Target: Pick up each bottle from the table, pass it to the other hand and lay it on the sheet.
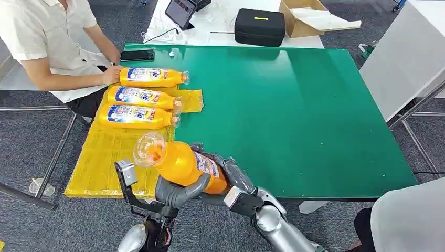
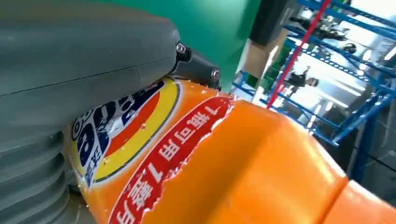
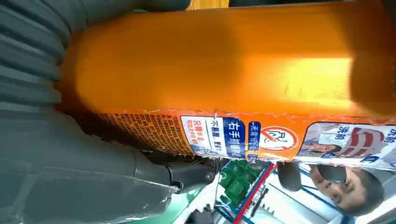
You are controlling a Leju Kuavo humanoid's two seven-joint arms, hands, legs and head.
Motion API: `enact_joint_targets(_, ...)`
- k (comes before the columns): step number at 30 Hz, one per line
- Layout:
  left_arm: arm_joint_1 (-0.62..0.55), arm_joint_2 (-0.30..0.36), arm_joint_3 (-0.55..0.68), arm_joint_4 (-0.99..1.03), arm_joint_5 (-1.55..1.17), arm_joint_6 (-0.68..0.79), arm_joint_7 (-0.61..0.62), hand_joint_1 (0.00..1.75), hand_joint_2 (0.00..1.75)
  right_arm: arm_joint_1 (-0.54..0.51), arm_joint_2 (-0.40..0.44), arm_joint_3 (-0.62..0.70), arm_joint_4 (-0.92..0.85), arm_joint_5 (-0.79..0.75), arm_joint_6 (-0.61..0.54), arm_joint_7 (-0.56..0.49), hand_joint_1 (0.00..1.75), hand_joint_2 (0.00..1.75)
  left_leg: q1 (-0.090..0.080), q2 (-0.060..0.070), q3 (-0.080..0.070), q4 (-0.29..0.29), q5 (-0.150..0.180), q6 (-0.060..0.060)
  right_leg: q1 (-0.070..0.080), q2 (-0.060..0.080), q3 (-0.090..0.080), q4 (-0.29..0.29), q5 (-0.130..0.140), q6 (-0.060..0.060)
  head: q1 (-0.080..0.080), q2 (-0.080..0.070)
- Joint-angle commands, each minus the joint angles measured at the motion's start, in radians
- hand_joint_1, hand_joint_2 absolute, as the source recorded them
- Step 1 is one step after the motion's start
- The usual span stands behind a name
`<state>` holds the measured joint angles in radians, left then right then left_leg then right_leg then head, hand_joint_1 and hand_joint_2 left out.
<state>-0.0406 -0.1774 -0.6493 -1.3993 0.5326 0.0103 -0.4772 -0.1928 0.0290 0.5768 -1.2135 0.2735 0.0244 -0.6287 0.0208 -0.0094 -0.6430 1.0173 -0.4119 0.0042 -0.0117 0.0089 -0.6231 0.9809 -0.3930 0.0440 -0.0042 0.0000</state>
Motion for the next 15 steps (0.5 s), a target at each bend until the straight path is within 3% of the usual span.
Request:
enact_joint_targets(1,-0.005,0.012,0.037,-0.023,0.006,0.033,-0.005,1.75,1.75,0.021,0.019,0.001,0.025,0.053,-0.080,0.004,0.00,1.75,0.000,0.001,0.003,0.000,-0.001,0.000,0.000,0.000,0.002,0.000,-0.001,-0.001,0.000,0.000)
enact_joint_targets(4,-0.010,0.000,0.106,-0.037,-0.107,0.235,-0.057,1.75,1.75,0.065,0.037,-0.054,0.026,0.159,-0.300,-0.024,0.00,1.75,-0.001,0.001,0.006,-0.001,-0.002,0.001,0.000,-0.001,0.005,0.000,-0.002,-0.002,0.000,0.000)
enact_joint_targets(6,-0.034,0.001,0.140,-0.002,-0.385,0.542,-0.168,1.75,1.75,0.091,0.058,-0.117,0.023,0.262,-0.602,-0.069,0.00,1.75,-0.001,-0.001,0.008,-0.001,-0.002,0.001,0.000,-0.003,0.008,0.000,-0.003,-0.002,0.000,0.000)
enact_joint_targets(8,-0.037,0.008,0.148,0.001,-0.380,0.537,-0.166,1.75,1.75,0.087,0.052,-0.118,0.023,0.262,-0.600,-0.069,0.00,1.75,0.000,-0.002,0.006,-0.001,-0.001,0.001,0.000,-0.003,0.006,0.000,-0.002,-0.002,0.000,0.000)
enact_joint_targets(9,-0.031,-0.035,0.245,0.041,-0.690,0.688,-0.221,1.75,1.75,0.111,0.090,-0.215,-0.043,0.336,-0.723,-0.069,0.00,1.75,-0.001,-0.001,0.005,-0.001,-0.001,0.001,0.000,-0.002,0.005,0.000,-0.002,-0.002,0.000,0.000)
enact_joint_targets(12,-0.012,-0.103,0.426,0.078,-0.901,0.688,-0.221,1.75,1.75,0.175,0.189,-0.442,-0.286,0.461,-0.723,-0.069,0.00,1.75,-0.001,0.003,0.005,0.000,-0.002,0.001,0.000,0.001,0.003,0.002,-0.002,-0.002,0.000,0.000)
enact_joint_targets(13,-0.010,-0.112,0.469,0.070,-0.976,0.688,-0.221,1.75,1.75,0.191,0.199,-0.477,-0.363,0.440,-0.723,-0.069,0.00,1.75,-0.001,0.000,-0.001,0.001,0.000,0.001,-0.001,-0.001,-0.002,0.002,-0.001,-0.001,0.000,0.000)
enact_joint_targets(15,-0.010,-0.112,0.469,0.070,-0.976,0.688,-0.221,1.75,1.75,0.191,0.199,-0.477,-0.363,0.440,-0.723,-0.069,0.00,1.75,-0.001,0.000,0.002,0.001,-0.001,0.001,-0.001,-0.001,0.001,0.002,-0.002,-0.001,0.001,0.000)
